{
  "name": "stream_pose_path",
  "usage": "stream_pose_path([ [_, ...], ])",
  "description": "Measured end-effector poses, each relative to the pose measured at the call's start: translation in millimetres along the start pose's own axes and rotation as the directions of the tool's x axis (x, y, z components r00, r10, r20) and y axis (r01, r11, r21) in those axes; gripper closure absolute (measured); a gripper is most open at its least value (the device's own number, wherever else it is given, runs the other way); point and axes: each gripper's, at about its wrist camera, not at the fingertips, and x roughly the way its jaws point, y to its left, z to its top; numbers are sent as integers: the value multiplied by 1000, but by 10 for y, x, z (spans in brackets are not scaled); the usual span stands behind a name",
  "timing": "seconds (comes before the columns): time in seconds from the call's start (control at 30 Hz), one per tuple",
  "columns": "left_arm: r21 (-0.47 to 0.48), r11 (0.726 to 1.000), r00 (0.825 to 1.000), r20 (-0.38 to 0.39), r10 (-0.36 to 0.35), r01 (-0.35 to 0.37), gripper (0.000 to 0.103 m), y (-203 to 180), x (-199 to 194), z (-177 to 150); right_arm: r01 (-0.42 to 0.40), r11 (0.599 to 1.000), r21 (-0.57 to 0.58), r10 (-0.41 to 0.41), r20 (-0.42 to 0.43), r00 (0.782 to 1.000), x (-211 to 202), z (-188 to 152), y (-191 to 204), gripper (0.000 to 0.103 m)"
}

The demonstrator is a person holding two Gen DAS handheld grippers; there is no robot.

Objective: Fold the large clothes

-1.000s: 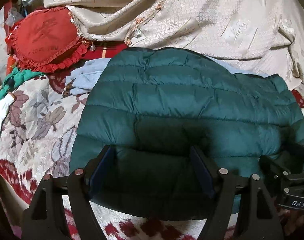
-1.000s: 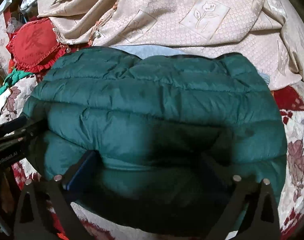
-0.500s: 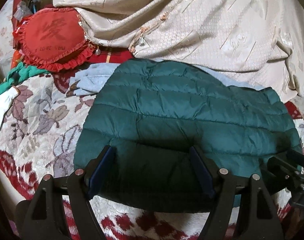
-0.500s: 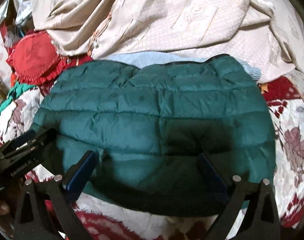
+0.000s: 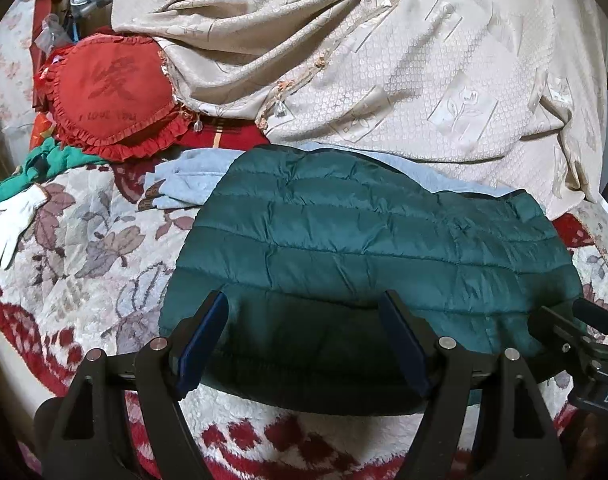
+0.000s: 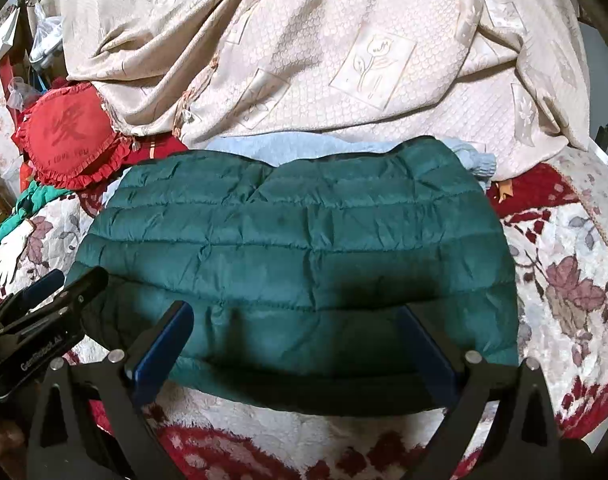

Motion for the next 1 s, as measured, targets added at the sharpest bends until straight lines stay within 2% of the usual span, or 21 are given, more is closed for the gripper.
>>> stream_pose_path([
  [0.33,28,999,999,32,24,-25,42,-62,-140,-28,-10,1000,14,10,-2,1000,-32,-73,-28,0],
  [1.0,27,999,999,45,27,-29,42,-70,-265,-66,-24,1000,13,24,2,1000,-120,-111,-16,0],
])
